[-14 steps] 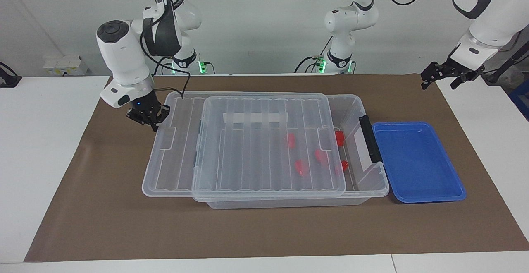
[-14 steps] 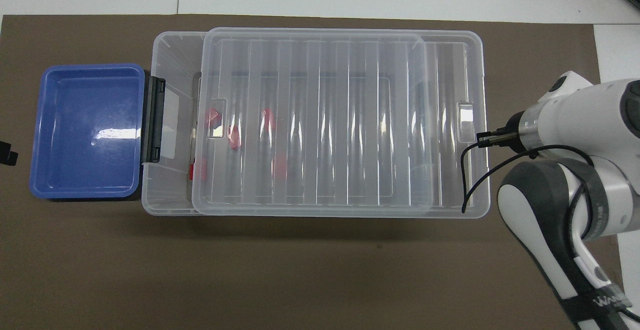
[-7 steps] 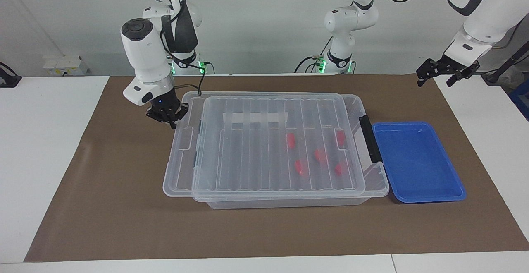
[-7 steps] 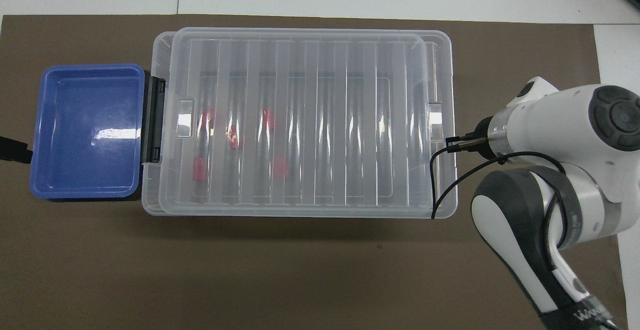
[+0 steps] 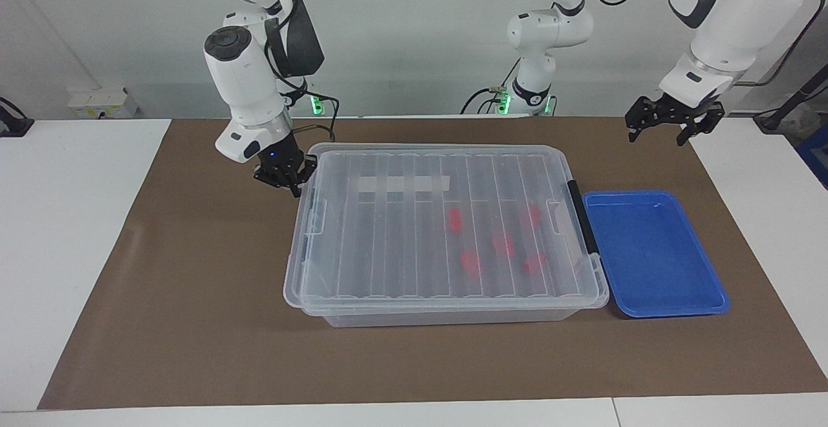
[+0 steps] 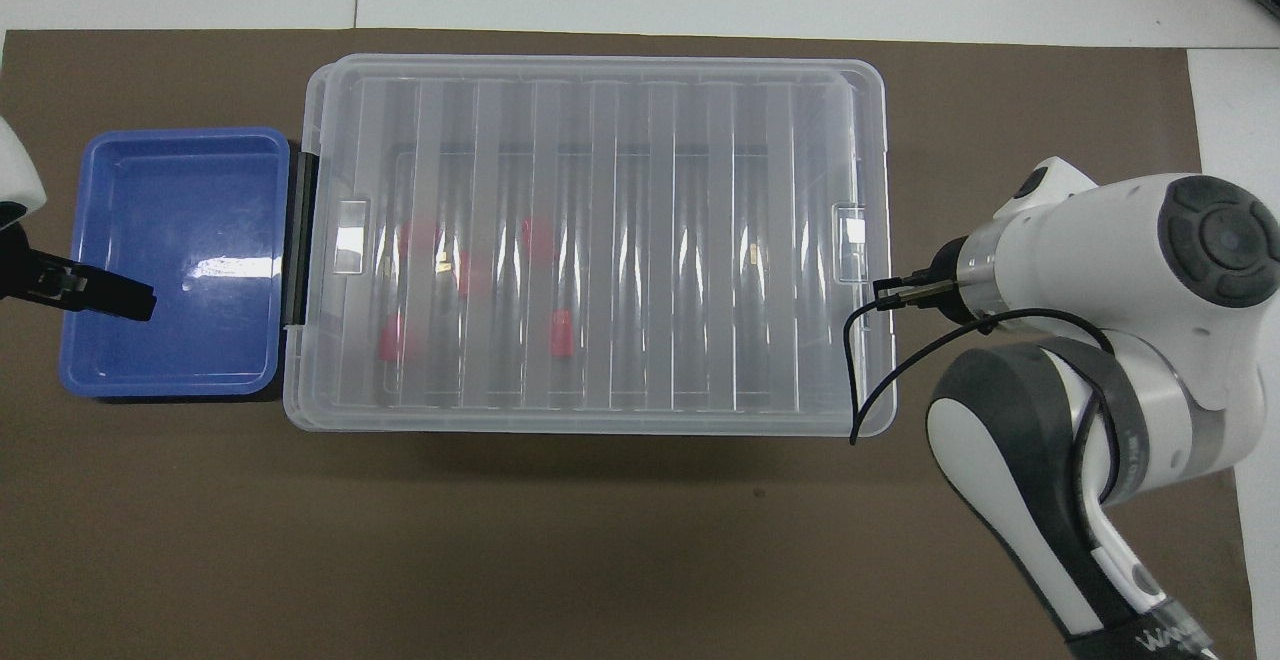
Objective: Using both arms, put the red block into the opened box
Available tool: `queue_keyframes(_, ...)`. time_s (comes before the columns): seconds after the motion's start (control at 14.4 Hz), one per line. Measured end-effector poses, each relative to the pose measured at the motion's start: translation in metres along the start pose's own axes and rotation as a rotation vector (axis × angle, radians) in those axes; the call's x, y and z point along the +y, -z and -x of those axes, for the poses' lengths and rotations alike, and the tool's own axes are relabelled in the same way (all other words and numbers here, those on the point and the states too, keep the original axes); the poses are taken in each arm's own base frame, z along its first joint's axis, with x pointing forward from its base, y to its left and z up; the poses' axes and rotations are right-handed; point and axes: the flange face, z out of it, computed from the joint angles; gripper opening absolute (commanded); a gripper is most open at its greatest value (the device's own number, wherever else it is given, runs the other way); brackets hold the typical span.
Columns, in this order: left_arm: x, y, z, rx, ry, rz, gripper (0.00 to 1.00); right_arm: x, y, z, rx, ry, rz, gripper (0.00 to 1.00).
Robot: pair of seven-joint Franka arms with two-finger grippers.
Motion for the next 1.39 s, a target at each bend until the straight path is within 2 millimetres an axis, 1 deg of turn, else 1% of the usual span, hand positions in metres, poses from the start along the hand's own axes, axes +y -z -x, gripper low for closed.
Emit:
queue_keyframes(0.14, 0.005, 0.0, -0.001, 0.001, -0.009, -0.001, 1.0, -0.001, 0.0, 0.0, 0.0, 0.001, 0.0, 0.0)
queue_keyframes(0.49, -0.003, -0.001, 0.001, -0.001, 0.005, 0.001, 1.0, -0.008, 0.0, 0.001, 0.001, 0.014, -0.001, 0.0)
queue_keyframes(1.04, -0.005, 0.001, 0.002, 0.002, 0.009, 0.001, 1.0, -0.006, 0.002, 0.0, 0.005, 0.011, -0.002, 0.0)
queue_keyframes(1.18, -0.007, 0.001, 0.003, 0.003, 0.013, 0.001, 1.0, 0.001, 0.01, 0.001, 0.017, -0.003, -0.001, 0.0)
queue_keyframes(1.25, -0.007, 0.001, 0.003, 0.004, 0.014, 0.001, 1.0, 0.008, 0.016, 0.002, 0.02, -0.018, 0.001, 0.0)
queue_keyframes(1.39, -0.007, 0.001, 0.003, 0.004, 0.014, 0.001, 1.0, 0.032, 0.031, 0.007, 0.018, -0.065, 0.005, 0.0)
